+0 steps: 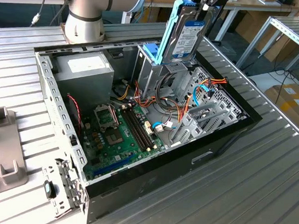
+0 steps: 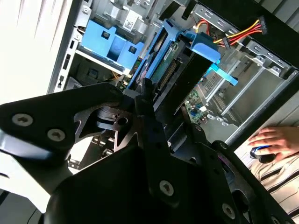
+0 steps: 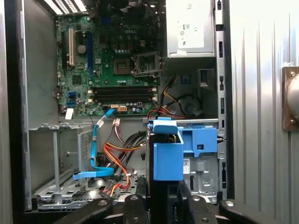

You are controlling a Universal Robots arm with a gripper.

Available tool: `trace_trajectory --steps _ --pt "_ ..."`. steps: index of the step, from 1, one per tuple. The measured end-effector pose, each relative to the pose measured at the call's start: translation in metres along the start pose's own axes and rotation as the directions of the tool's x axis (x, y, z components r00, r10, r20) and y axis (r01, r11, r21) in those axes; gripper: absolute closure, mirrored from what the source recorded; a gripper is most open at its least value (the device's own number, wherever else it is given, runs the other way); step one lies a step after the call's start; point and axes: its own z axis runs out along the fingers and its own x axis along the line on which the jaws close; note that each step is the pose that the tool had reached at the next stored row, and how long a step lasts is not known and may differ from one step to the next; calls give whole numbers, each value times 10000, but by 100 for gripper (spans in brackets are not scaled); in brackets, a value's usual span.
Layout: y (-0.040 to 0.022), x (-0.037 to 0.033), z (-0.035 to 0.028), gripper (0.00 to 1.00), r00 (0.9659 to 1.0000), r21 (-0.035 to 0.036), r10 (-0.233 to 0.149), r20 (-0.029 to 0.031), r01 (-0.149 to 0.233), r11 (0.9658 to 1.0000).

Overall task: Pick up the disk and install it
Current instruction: 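Pick up the disk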

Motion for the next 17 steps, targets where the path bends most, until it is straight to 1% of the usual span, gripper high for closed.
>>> trace_trajectory --steps 3,4,9,10,12,15,16,17 --pt "-2 78 1 65 10000 0 1 -5 -1 10000" --pt "-3 114 0 65 10000 0 0 -8 0 10000" --pt "-5 231 0 65 10000 0 0 -16 0 10000" --pt "-6 270 0 65 10000 0 1 -20 -1 10000" --pt "-7 333 1 65 10000 1 1 -43 -1 10000" --pt "-9 384 1 65 10000 2 0 -80 0 10000" --pt "-10 417 1 65 9999 2 1 -121 -1 10000" --pt "-10 447 1 65 9999 3 1 -142 -1 10000"
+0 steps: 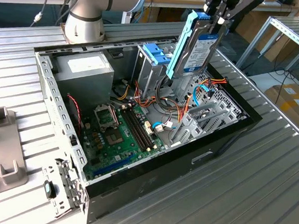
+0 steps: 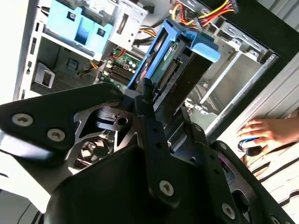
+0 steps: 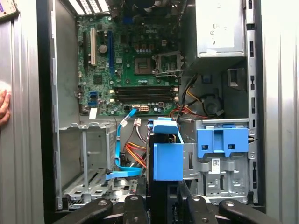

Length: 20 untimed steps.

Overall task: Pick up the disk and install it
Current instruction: 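Pick up the disk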

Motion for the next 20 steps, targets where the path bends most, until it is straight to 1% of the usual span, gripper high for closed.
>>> trace_trajectory --steps 4,5,7,12,20 --pt "-2 86 1 65 10000 1 0 -59 0 10000" --pt "-3 114 2 65 10000 2 1 -82 -1 10000" --pt "-3 143 -1 65 10000 2 1 -92 -1 10000" --pt "-3 163 -40 65 10000 2 1 -91 -1 10000" --pt "-3 169 -40 65 10000 2 1 -92 -1 10000"
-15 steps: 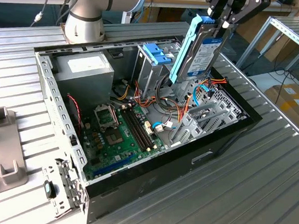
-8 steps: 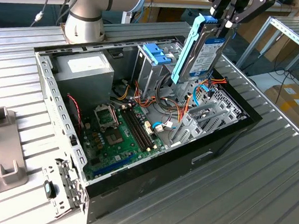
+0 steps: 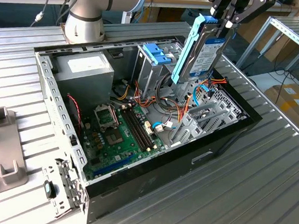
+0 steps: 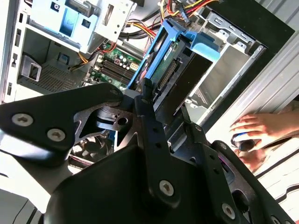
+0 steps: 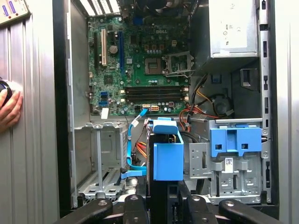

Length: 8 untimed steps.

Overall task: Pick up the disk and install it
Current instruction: 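Pick up the disk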

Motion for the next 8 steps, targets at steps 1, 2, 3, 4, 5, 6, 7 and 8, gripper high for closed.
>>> trace_trajectory --steps 1,2,3,4,5,6,7,8 --pt "0 1 0 65 10000 0 -1 1 1 10000" --pt "0 1 0 65 10000 0 0 1 0 10000" --pt "0 3 0 65 10000 0 -1 0 1 10000" --pt "0 8 0 65 10000 0 0 0 0 10000" --pt "-1 22 0 65 10000 0 -1 -1 1 10000" --pt "-1 41 1 65 10000 0 -1 1 1 10000" --pt "-4 136 4 65 10000 0 -1 2 1 10000" --pt "-6 234 6 65 10000 0 0 0 0 10000"
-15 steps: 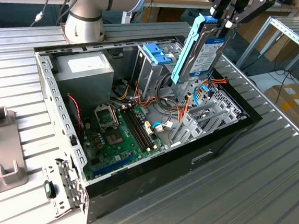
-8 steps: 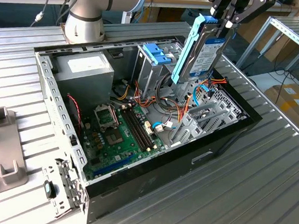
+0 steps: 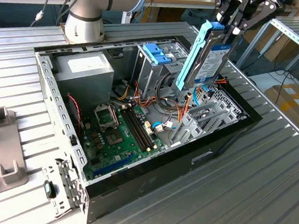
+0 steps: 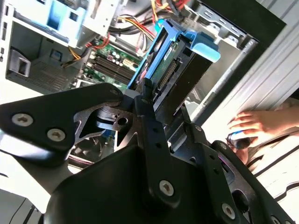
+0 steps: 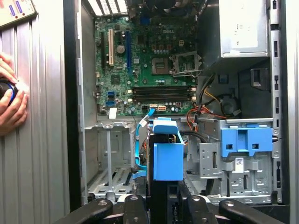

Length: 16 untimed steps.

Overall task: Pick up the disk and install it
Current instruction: 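Pick up the disk, then insert the disk into the insertion slot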

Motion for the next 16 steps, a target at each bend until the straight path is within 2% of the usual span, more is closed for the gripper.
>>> trace_trajectory --steps 2,3,4,8,13,16 --pt "-1 65 2 65 10000 0 0 -1 0 10000" --pt "-3 129 3 65 10000 0 0 -3 0 10000" --pt "-3 160 4 65 10000 0 0 -7 0 10000" --pt "-4 191 -26 65 10000 0 0 -7 0 10000" --pt "-7 310 -45 65 10000 0 0 -7 0 10000" --pt "-9 423 -47 65 10000 0 0 -6 0 10000"
